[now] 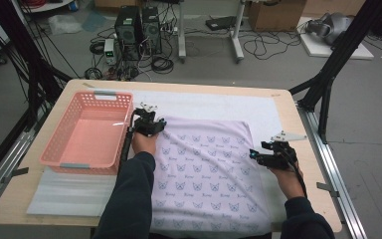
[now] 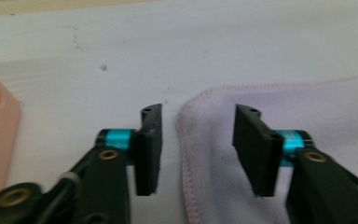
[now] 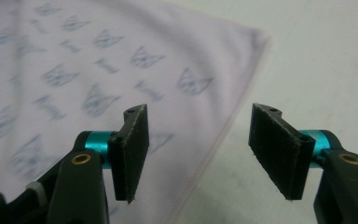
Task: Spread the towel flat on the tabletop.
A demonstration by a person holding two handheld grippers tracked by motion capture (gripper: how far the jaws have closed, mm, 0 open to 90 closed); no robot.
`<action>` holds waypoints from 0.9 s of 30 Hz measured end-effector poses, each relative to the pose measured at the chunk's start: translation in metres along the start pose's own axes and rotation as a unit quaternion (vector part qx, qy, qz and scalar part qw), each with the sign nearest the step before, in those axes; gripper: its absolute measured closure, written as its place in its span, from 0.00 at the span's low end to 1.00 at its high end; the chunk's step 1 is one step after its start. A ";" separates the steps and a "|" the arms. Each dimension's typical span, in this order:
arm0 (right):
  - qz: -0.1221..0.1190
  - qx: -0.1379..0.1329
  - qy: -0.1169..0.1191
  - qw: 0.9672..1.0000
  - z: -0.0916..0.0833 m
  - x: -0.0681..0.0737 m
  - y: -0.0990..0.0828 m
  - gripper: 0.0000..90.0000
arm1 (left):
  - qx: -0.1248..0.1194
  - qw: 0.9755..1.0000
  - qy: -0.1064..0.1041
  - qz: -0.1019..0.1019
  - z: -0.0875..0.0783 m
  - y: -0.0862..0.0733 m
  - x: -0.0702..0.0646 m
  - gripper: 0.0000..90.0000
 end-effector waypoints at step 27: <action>0.031 0.011 -0.126 0.992 0.072 -0.067 0.048 0.76 | 0.021 0.998 -0.051 0.007 -0.003 -0.005 -0.011 0.69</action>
Point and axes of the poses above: each handheld gripper's, and its own axes: z roughly forward along the jaws, y roughly out of its top, x roughly to its left, the point moved 10 cm from there along z, roughly forward along the jaws, and after that the axes turned 2 degrees about z, right-handed, at the moved point
